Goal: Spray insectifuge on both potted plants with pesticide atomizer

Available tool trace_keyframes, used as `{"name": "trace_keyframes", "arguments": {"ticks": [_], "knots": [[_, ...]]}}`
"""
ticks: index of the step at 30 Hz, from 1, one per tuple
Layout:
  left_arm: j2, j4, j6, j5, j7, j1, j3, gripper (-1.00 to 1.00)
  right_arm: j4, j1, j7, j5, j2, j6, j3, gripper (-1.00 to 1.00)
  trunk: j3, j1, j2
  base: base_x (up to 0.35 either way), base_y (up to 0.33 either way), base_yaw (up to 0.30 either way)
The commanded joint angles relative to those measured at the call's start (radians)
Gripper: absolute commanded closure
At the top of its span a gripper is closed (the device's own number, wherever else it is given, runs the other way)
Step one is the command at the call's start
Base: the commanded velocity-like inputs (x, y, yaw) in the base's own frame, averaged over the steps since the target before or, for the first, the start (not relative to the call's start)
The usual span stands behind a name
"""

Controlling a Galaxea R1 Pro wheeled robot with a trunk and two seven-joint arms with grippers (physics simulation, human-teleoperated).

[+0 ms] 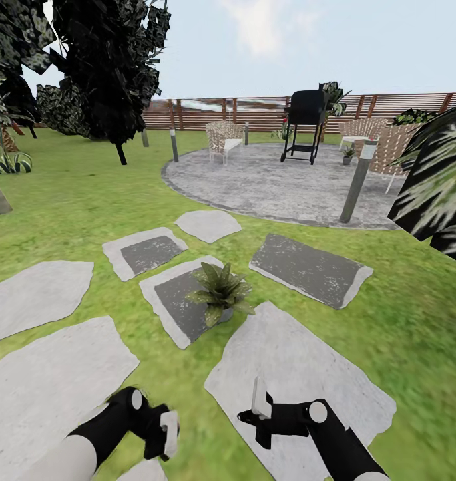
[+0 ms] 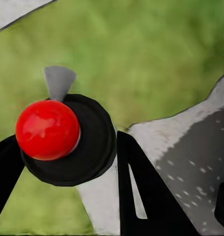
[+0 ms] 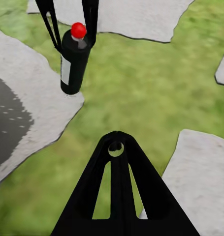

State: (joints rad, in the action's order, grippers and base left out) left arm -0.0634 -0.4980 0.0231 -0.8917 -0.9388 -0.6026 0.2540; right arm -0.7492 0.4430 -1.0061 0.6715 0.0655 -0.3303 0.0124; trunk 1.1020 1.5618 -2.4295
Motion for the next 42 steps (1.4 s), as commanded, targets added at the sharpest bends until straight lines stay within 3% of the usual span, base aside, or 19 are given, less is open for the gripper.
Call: {"name": "trace_keyframes", "arguments": {"ticks": [1,2,3,8,12,14,16,18,21,22,23,24,26,28,30,33,37,39,42], "knots": [[-0.017,0.014,0.003,-0.002,0.000,0.000,0.003,1.00,-0.001,0.000,-0.002,0.007,0.000,-0.003,0.001,1.00,0.001,0.000,0.000,0.000,0.000,0.000],[-0.033,0.027,0.004,-0.002,0.001,0.000,0.003,1.00,-0.001,0.000,-0.002,0.007,0.000,-0.004,0.001,1.00,0.001,0.000,0.000,0.000,0.000,0.000],[-0.051,0.036,0.004,-0.002,0.002,0.000,0.002,1.00,-0.001,0.000,-0.002,0.007,-0.001,-0.004,0.002,-1.00,0.001,0.000,0.000,0.000,0.000,0.000],[-0.116,0.084,0.073,-0.002,0.007,0.000,-0.011,1.00,0.001,0.000,-0.001,0.007,-0.005,-0.004,0.003,-1.00,0.001,0.000,0.000,0.000,0.000,0.000],[-0.136,0.124,0.087,-0.003,0.023,0.000,-0.048,1.00,0.005,0.000,0.013,0.007,-0.008,-0.007,0.010,-1.00,0.001,0.000,0.000,0.000,0.000,0.000],[-0.138,0.136,0.087,-0.002,0.088,0.000,-0.081,1.00,0.029,0.000,0.078,0.007,-0.011,-0.008,0.012,-1.00,0.001,0.000,0.000,0.000,0.000,0.000],[-0.137,0.163,0.087,0.000,0.185,0.000,-0.168,1.00,0.091,0.000,0.196,0.006,-0.023,-0.009,0.013,-1.00,0.001,0.000,0.000,0.000,0.000,0.000],[-0.136,0.209,0.090,0.000,0.272,0.000,-0.296,1.00,0.179,0.000,0.336,0.004,-0.036,-0.009,0.013,-1.00,0.001,0.000,0.000,0.000,0.000,0.000],[-0.135,0.265,0.110,0.000,0.385,0.000,-0.557,1.00,0.317,0.000,0.561,0.000,-0.049,-0.011,0.014,-1.00,0.001,0.000,0.000,0.000,0.000,0.000],[-0.135,0.284,0.123,-0.001,0.429,0.003,-0.667,1.00,0.372,0.000,0.658,-0.001,-0.052,-0.010,0.014,-1.00,0.001,0.000,0.000,0.000,0.000,0.000],[-0.134,0.295,0.134,-0.001,0.460,0.010,-0.740,1.00,0.411,-0.001,0.726,-0.004,-0.053,-0.010,0.015,-1.00,0.001,0.000,0.000,0.000,0.000,0.000],[-0.132,0.303,0.159,-0.001,0.511,0.028,-0.846,1.00,0.477,-0.001,0.834,-0.018,-0.054,-0.010,0.027,-1.00,0.001,0.000,0.000,0.000,0.000,0.000],[-0.128,0.309,0.200,-0.001,0.577,0.052,-0.964,1.00,0.562,-0.002,0.962,-0.057,-0.054,-0.014,0.051,-1.00,0.001,0.000,0.000,0.000,0.000,0.000],[-0.124,0.314,0.262,0.000,0.659,0.081,-1.101,1.00,0.655,-0.003,1.096,-0.150,-0.055,-0.054,0.081,-1.00,0.001,0.000,0.000,0.000,0.000,0.000],[-0.123,0.315,0.292,0.000,0.691,0.102,-1.173,1.00,0.680,-0.004,1.145,-0.236,-0.057,-0.106,0.088,-1.00,0.001,0.000,0.000,0.000,0.000,0.000],[-0.122,0.315,0.380,0.000,0.712,0.152,-1.322,1.00,0.697,-0.015,1.208,-0.398,-0.089,-0.213,0.093,-1.00,0.001,0.000,0.000,0.000,0.000,0.000],[-0.124,0.314,0.465,-0.001,0.714,0.211,-1.459,1.00,0.700,-0.052,1.221,-0.492,-0.128,-0.274,0.093,-1.00,0.001,0.000,0.000,0.000,0.000,0.000],[-0.124,0.315,0.478,-0.001,0.715,0.224,-1.487,1.00,0.699,-0.058,1.220,-0.559,-0.133,-0.285,0.093,-1.00,0.001,0.000,0.000,0.000,0.000,0.000],[-0.121,0.316,0.483,-0.002,0.714,0.229,-1.498,1.00,0.700,-0.061,1.215,-0.603,-0.130,-0.290,0.090,-1.00,0.001,0.000,0.000,0.000,0.000,0.000]]}}
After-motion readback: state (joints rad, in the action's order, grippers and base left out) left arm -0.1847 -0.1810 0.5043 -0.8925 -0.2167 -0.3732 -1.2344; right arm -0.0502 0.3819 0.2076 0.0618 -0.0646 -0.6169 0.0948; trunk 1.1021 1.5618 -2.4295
